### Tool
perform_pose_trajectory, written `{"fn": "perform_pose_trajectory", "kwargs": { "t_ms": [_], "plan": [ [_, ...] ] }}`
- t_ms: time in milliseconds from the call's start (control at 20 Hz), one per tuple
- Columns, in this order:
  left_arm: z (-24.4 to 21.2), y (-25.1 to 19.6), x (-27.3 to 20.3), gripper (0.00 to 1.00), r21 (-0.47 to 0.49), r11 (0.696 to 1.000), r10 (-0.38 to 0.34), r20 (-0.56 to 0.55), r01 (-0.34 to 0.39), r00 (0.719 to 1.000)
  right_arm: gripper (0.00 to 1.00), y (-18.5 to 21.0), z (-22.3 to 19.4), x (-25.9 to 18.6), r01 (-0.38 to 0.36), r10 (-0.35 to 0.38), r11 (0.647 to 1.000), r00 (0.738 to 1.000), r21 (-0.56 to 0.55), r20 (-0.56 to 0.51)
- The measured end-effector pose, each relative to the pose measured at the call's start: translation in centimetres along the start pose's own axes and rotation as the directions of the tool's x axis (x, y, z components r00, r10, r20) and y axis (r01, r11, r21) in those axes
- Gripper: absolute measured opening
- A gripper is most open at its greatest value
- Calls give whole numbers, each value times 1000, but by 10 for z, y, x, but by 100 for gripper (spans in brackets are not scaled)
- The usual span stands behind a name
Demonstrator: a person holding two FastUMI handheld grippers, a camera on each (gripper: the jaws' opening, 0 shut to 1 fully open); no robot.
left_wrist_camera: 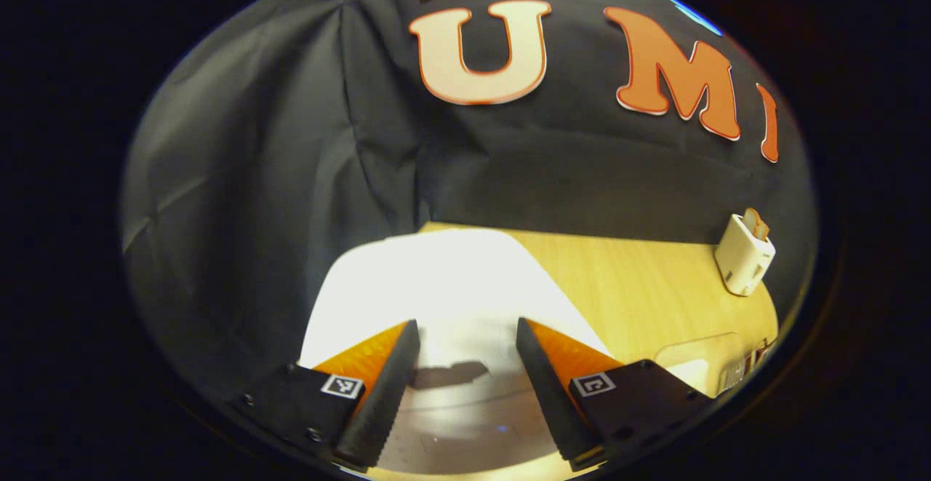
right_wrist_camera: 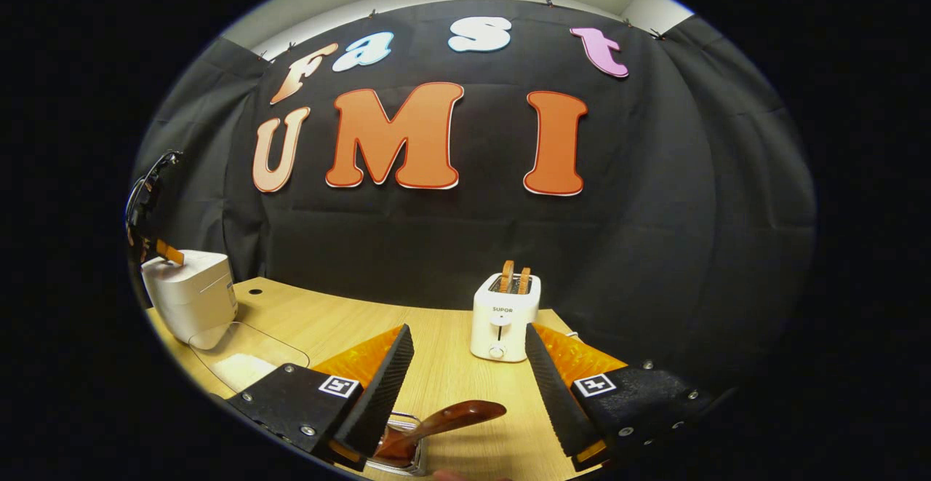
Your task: Close the left gripper, press the button to open the rice cooker; take a wooden spoon from the chopstick holder with the right hand, scoop a spoonful of rice and pour it into the rice cooker, then put the wooden spoon back into the chopstick holder.
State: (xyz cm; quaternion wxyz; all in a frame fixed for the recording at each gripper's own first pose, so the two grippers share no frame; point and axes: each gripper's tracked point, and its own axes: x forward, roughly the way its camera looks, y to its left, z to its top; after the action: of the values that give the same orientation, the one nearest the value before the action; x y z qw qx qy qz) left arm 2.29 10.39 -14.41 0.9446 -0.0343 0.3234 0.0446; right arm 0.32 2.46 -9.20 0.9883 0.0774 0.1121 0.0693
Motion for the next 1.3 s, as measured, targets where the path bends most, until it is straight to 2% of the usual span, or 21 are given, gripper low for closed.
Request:
{"fn": "perform_pose_trajectory", "kwargs": {
  "t_ms": [250, 300, 350, 400, 550, 600, 700, 850, 900, 950, 1100, 1150, 1200, 1250, 1300],
  "plan": [
    [2, 2, 3, 91, 1, 1000, 31, 42, -31, 999, 92, 7, 1, -4, -18, 19, 1000, 1000, -19, 18],
    [2, 3, 3, 88, -2, 999, 38, 48, -38, 998, 92, 8, 1, -6, -19, 19, 1000, 1000, -23, 19],
    [2, 3, 2, 91, -8, 999, 46, 63, -46, 997, 92, 10, 2, -7, -22, 23, 999, 1000, -23, 21],
    [3, 4, 2, 88, -6, 998, 55, 78, -55, 995, 92, 12, 2, -7, -26, 27, 999, 999, -21, 22],
    [14, 5, 3, 90, 26, 996, 77, 168, -83, 983, 92, 15, 3, -5, -32, 33, 999, 999, -18, 28],
    [20, 5, 2, 88, 38, 995, 86, 213, -96, 973, 92, 17, 5, -5, -34, 34, 999, 999, -17, 35],
    [34, 1, -1, 90, 58, 992, 85, 313, -108, 946, 92, 22, 9, -4, -40, 40, 999, 998, -8, 46],
    [56, -13, -16, 87, 80, 992, 55, 440, -101, 896, 92, 35, 15, -4, -59, 58, 998, 996, 6, 71],
    [62, -18, -19, 90, 88, 992, 36, 471, -88, 882, 92, 38, 18, -3, -57, 57, 998, 995, 1, 83],
    [64, -22, -19, 87, 96, 993, 10, 488, -65, 873, 92, 41, 20, -3, -56, 56, 998, 994, -5, 95],
    [71, -48, -27, 93, 95, 995, -65, 534, 17, 843, 92, 53, 28, -3, -62, 62, 998, 990, -1, 131],
    [76, -53, -33, 95, 96, 995, -72, 563, 21, 823, 92, 56, 31, -4, -64, 63, 998, 988, -1, 143],
    [78, -56, -41, 90, 99, 995, -74, 587, 19, 806, 92, 59, 34, -4, -64, 63, 998, 986, -3, 153],
    [80, -59, -46, 97, 101, 995, -79, 611, 22, 788, 92, 61, 35, -5, -64, 64, 998, 984, -7, 164],
    [82, -64, -50, 98, 101, 994, -92, 627, 36, 773, 92, 63, 38, -6, -66, 66, 998, 982, -10, 174]
  ]
}}
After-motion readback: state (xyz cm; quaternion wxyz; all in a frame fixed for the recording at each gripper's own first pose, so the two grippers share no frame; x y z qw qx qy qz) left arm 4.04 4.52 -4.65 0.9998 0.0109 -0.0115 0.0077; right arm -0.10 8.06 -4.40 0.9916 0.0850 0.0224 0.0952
